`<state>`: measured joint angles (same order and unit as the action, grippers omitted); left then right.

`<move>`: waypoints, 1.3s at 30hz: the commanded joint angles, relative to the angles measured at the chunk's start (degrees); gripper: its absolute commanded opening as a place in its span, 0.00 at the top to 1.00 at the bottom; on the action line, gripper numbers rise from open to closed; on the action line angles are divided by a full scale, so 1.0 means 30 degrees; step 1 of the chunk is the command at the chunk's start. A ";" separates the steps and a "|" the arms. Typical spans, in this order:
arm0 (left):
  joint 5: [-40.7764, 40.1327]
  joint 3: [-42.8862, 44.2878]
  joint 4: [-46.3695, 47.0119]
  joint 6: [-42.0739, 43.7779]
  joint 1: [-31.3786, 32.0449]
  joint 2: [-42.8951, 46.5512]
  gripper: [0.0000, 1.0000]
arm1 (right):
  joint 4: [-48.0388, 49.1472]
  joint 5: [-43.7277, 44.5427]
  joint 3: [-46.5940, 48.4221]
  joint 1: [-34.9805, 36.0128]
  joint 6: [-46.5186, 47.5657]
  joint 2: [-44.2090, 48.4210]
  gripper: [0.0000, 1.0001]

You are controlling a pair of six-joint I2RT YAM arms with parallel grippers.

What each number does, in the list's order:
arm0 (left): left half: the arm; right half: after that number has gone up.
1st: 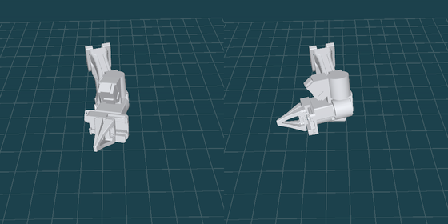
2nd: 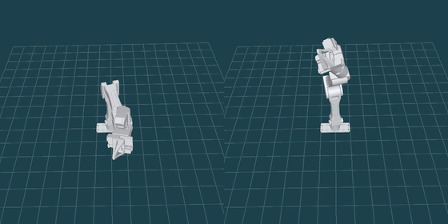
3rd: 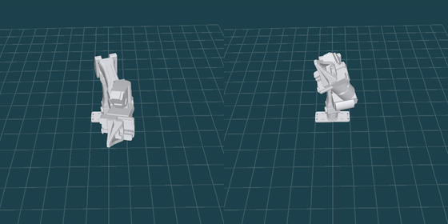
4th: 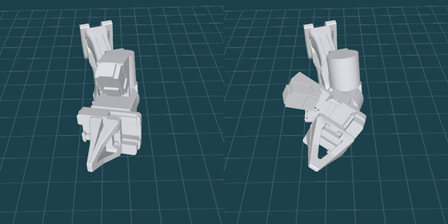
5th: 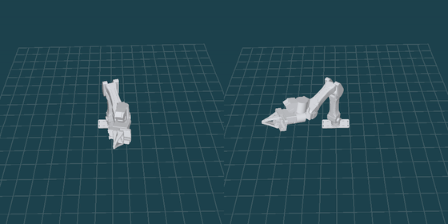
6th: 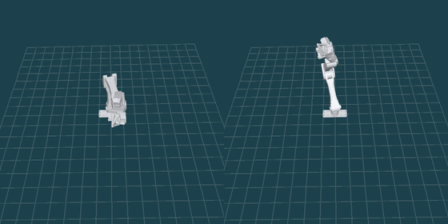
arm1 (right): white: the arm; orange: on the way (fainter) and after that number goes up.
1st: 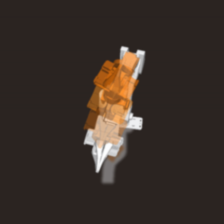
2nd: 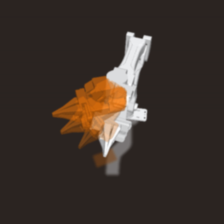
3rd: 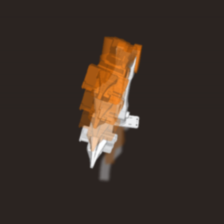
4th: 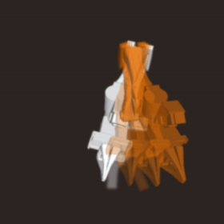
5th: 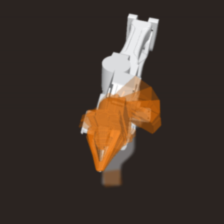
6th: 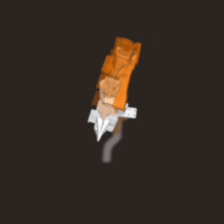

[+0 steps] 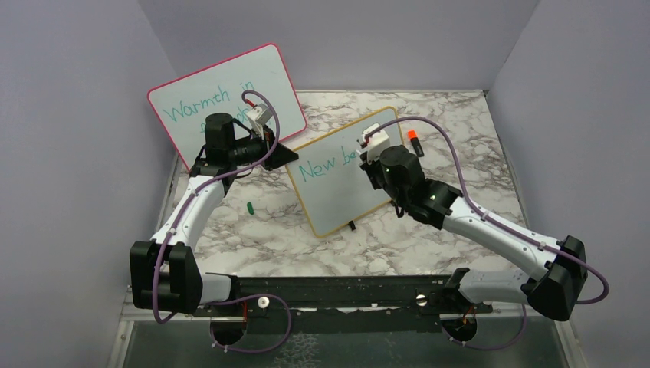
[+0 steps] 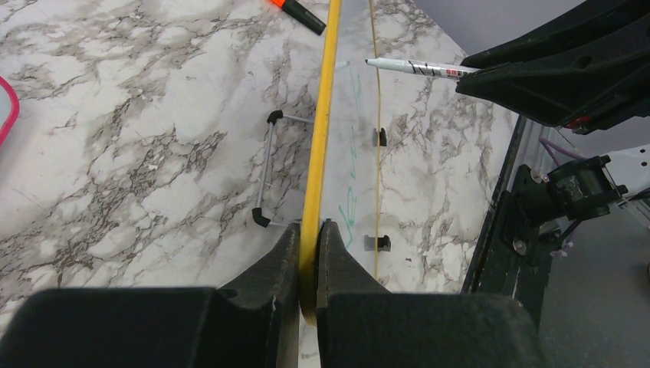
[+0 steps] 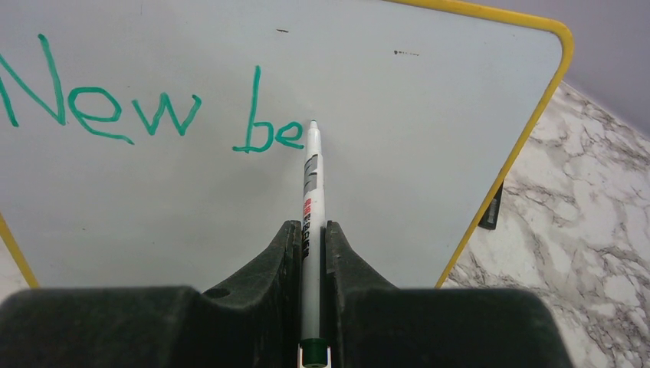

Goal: Write a sentence on the whiteboard

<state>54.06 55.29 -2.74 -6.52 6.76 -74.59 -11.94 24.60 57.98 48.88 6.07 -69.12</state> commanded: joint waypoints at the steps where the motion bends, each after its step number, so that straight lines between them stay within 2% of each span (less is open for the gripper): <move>1: -0.1542 -0.0294 -0.1429 0.1472 0.0324 -0.0660 1.00 | 0.0625 -0.0327 0.0131 -0.0066 0.0118 -0.0292 1.00; 39: -0.1527 -0.0265 -0.1429 0.1501 0.0323 -0.0727 1.00 | 0.0955 -0.0497 -0.0093 -0.0504 -0.0080 -0.1276 1.00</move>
<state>53.67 55.31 -2.85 -6.44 6.76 -74.74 -9.78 24.32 58.00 48.03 6.04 -71.88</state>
